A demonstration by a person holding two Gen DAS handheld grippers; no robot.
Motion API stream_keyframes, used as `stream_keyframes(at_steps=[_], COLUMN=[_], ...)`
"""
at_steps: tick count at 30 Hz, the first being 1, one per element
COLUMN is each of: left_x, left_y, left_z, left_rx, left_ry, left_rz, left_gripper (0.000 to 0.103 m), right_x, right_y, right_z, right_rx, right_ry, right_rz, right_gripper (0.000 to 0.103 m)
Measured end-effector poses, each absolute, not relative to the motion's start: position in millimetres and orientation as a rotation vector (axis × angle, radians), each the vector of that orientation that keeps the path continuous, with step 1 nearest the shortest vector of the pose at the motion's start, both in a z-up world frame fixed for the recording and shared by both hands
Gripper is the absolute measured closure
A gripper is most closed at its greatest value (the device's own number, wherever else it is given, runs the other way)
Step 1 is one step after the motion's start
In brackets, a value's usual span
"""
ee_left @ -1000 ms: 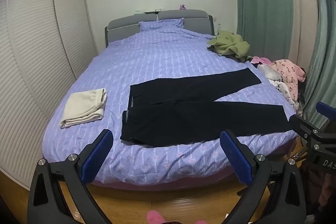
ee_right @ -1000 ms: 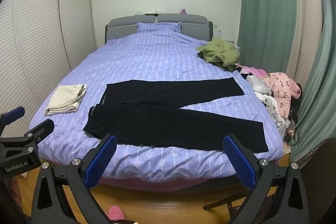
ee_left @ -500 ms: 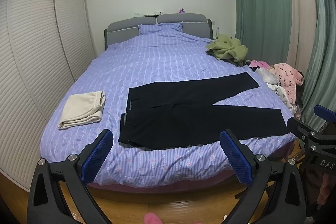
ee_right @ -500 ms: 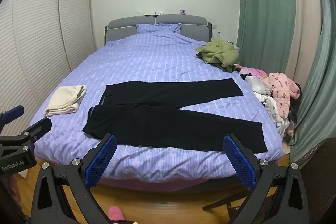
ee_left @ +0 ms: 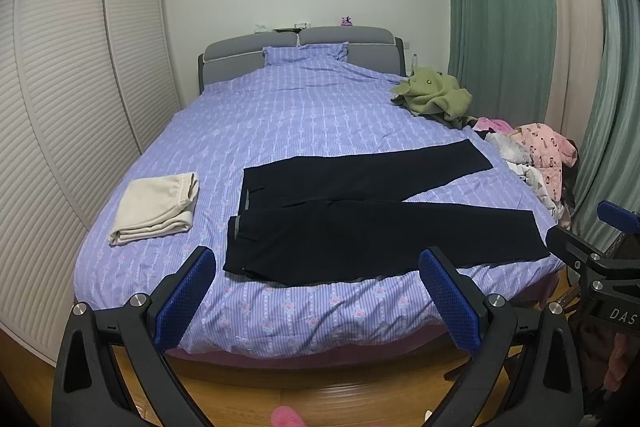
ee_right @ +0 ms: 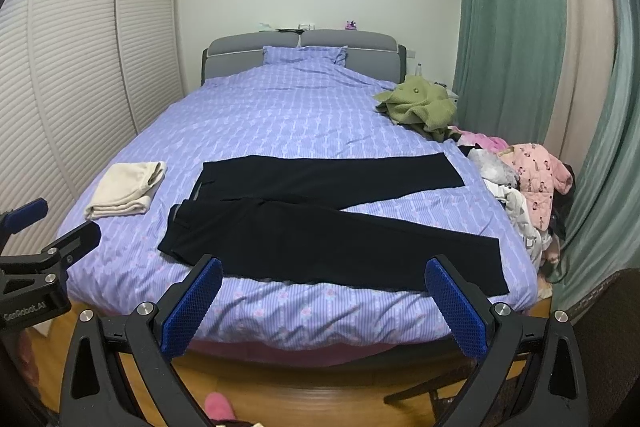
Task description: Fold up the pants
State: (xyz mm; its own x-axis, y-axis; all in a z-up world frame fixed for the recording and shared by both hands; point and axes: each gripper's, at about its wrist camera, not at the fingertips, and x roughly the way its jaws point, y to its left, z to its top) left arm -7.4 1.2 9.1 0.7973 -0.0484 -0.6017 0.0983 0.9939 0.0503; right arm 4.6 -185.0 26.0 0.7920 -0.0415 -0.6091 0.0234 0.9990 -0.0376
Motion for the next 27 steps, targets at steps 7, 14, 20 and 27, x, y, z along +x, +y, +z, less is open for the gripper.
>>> stream_keyframes(at_steps=[7,14,20,27], left_x=[-5.7,-4.7,-3.3,-3.3], left_y=[3.9,5.7,4.5,5.0], left_z=[13.0,14.4,16.5,16.7], left_rx=[0.068,0.068,0.066,0.064], left_ry=[0.632,0.629,0.627,0.624], left_rz=[-0.074,-0.075,-0.075,-0.074], left_gripper=[0.0,0.0,0.0,0.0], right_x=[2.7,2.4,3.3,5.2], right_y=[-185.6,-185.3,-184.0,-183.3], right_z=[25.2,24.9,25.2,25.1], right_rx=[-0.028,-0.029,-0.029,-0.028], right_ry=[0.653,0.653,0.652,0.656], right_rz=[-0.034,-0.031,-0.035,-0.036], right_gripper=[0.0,0.0,0.0,0.0])
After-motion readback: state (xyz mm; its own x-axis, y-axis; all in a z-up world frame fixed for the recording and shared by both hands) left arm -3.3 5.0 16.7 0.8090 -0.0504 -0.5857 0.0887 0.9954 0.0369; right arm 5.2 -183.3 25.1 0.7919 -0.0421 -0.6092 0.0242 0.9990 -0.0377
